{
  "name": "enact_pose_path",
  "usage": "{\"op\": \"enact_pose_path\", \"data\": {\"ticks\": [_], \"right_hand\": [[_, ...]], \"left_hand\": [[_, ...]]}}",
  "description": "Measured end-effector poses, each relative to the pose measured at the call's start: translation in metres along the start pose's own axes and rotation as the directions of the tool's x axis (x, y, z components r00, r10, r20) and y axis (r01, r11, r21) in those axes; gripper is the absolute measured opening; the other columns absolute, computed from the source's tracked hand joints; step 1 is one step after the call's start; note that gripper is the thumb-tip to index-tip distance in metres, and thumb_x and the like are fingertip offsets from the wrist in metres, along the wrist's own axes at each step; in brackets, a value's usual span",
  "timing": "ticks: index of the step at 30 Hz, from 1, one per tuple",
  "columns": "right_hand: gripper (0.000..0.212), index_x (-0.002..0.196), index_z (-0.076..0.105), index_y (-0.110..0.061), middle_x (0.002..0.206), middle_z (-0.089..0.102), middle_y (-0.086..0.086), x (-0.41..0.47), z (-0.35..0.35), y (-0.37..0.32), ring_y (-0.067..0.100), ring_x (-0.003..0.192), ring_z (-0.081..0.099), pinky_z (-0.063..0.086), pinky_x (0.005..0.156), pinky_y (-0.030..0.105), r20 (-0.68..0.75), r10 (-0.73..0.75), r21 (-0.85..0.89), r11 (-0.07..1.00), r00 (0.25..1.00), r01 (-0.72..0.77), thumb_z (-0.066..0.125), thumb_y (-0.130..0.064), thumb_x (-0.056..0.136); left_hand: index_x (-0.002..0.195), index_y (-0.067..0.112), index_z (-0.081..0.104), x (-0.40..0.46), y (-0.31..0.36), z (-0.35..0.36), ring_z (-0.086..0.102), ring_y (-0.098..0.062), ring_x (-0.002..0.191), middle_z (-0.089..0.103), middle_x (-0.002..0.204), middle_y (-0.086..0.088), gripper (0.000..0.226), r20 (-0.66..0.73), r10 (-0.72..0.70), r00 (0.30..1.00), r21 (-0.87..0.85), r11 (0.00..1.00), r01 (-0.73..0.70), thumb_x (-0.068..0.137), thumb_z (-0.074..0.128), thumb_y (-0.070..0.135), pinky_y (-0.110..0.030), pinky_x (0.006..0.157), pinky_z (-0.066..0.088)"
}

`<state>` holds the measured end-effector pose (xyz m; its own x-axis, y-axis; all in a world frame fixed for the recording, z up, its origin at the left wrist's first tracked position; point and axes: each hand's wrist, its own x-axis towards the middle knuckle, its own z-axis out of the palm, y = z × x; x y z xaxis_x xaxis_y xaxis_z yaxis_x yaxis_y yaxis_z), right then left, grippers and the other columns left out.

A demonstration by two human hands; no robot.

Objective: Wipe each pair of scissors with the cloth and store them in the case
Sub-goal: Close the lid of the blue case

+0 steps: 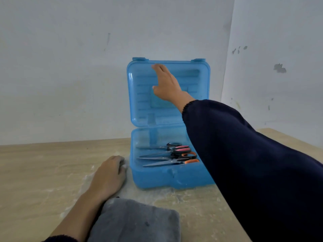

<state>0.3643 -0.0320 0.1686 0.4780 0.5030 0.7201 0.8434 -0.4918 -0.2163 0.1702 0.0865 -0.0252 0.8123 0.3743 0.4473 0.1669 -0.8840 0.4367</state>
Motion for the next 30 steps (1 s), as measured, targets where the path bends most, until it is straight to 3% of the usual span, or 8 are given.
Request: {"op": "enact_pose_path", "data": {"ticks": [4, 7, 13, 19, 25, 28, 30], "right_hand": [[0.075, 0.149, 0.013, -0.012, 0.157, 0.012, -0.001, 0.021, 0.009, -0.008, 0.019, 0.146, 0.009, 0.03, 0.106, 0.022, -0.048, -0.014, -0.035, 0.999, 0.999, 0.013, 0.044, 0.004, 0.082], [0.078, 0.149, 0.01, -0.011, 0.158, 0.011, 0.0, 0.028, 0.014, -0.008, 0.021, 0.147, 0.003, 0.03, 0.107, 0.023, 0.004, 0.001, -0.056, 0.998, 1.0, -0.001, 0.045, 0.005, 0.081], [0.077, 0.147, 0.016, -0.01, 0.153, 0.021, 0.003, 0.02, 0.005, -0.016, 0.022, 0.145, 0.013, 0.032, 0.111, 0.029, -0.029, 0.023, 0.01, 1.0, 0.999, -0.023, 0.045, 0.007, 0.078], [0.077, 0.146, 0.023, -0.014, 0.151, 0.027, -0.001, -0.025, -0.02, -0.028, 0.019, 0.144, 0.019, 0.041, 0.087, 0.022, -0.112, -0.03, 0.055, 0.998, 0.993, 0.036, 0.044, 0.009, 0.076], [0.066, 0.137, 0.041, -0.009, 0.138, 0.047, 0.004, -0.099, -0.041, -0.049, 0.025, 0.133, 0.035, 0.032, 0.106, 0.027, -0.252, -0.087, 0.083, 0.99, 0.964, 0.111, 0.043, 0.012, 0.074], [0.059, 0.123, 0.054, -0.012, 0.118, 0.061, 0.001, -0.143, -0.045, -0.054, 0.025, 0.111, 0.05, 0.045, 0.09, 0.033, -0.35, -0.125, 0.004, 0.991, 0.928, 0.135, 0.047, 0.013, 0.07], [0.051, 0.11, 0.06, -0.014, 0.104, 0.064, -0.001, -0.167, -0.045, -0.055, 0.026, 0.095, 0.054, 0.049, 0.075, 0.037, -0.376, -0.152, -0.052, 0.988, 0.914, 0.143, 0.05, 0.013, 0.068]], "left_hand": [[0.109, 0.009, 0.059, 0.0, -0.002, 0.002, 0.056, -0.026, 0.102, 0.062, 0.11, -0.01, 0.025, -0.014, 0.008, 1.0, -0.008, 1.0, -0.008, 0.087, 0.048, 0.015, -0.036, 0.087, 0.043], [0.11, 0.01, 0.059, 0.001, -0.004, 0.004, 0.056, -0.023, 0.101, 0.062, 0.11, -0.007, 0.026, -0.017, 0.011, 1.0, -0.016, 1.0, -0.011, 0.087, 0.048, 0.016, -0.035, 0.087, 0.043], [0.112, 0.008, 0.059, 0.0, 0.0, 0.0, 0.056, -0.026, 0.106, 0.062, 0.113, -0.01, 0.03, -0.039, 0.018, 0.999, -0.07, 0.997, -0.021, 0.085, 0.048, 0.016, -0.032, 0.089, 0.041], [0.118, 0.007, 0.056, -0.007, 0.021, -0.023, 0.056, -0.016, 0.106, 0.061, 0.122, -0.009, 0.038, -0.074, 0.015, 0.997, -0.331, 0.943, -0.039, 0.081, 0.06, 0.001, -0.026, 0.09, 0.038], [0.133, 0.007, 0.037, -0.026, 0.047, -0.053, 0.048, -0.015, 0.113, 0.048, 0.135, -0.01, 0.079, -0.036, 0.08, 0.996, -0.425, 0.901, -0.088, 0.063, 0.073, -0.004, -0.024, 0.092, 0.034], [0.139, 0.008, 0.025, -0.037, 0.057, -0.056, 0.046, -0.02, 0.114, 0.039, 0.139, -0.01, 0.102, -0.013, 0.062, 0.998, -0.482, 0.874, -0.061, 0.05, 0.074, 0.015, -0.029, 0.093, 0.036], [0.142, 0.011, 0.019, -0.042, 0.063, -0.056, 0.047, -0.023, 0.116, 0.034, 0.143, -0.009, 0.109, 0.002, 0.051, 0.999, -0.517, 0.855, -0.042, 0.052, 0.08, 0.013, -0.032, 0.096, 0.038]]}}
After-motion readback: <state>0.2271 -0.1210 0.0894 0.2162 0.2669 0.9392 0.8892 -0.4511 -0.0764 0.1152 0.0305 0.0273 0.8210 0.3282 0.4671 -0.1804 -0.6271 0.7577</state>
